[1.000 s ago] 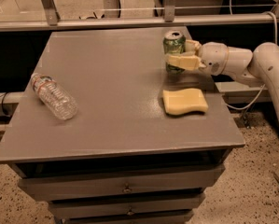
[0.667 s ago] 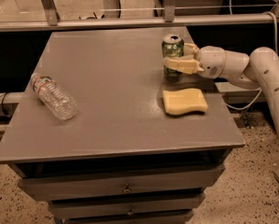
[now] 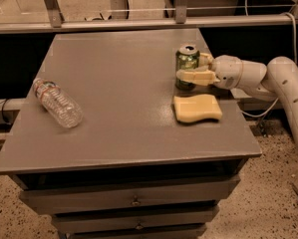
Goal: Place green can upright
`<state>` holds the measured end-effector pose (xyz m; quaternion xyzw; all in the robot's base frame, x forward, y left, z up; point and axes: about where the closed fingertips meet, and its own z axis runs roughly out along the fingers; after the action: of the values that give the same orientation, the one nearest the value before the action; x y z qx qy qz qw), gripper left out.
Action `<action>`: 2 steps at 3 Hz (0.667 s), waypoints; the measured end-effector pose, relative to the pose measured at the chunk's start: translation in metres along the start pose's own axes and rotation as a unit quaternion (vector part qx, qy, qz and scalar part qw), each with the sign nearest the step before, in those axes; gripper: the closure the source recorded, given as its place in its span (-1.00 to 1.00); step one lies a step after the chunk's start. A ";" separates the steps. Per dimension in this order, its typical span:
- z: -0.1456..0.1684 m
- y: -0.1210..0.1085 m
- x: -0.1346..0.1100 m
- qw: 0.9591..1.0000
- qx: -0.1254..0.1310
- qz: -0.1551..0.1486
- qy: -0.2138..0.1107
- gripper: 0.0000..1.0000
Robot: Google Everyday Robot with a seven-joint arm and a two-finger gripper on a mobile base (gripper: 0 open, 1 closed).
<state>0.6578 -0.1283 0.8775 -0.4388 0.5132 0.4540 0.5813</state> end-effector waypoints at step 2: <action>-0.012 -0.001 0.002 0.999 0.006 0.008 0.035 -1.00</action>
Offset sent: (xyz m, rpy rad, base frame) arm -0.0016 -0.0319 -0.0035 -0.1354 0.0591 -0.0420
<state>0.6569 -0.1404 0.8746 -0.4469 0.5398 0.4399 0.5616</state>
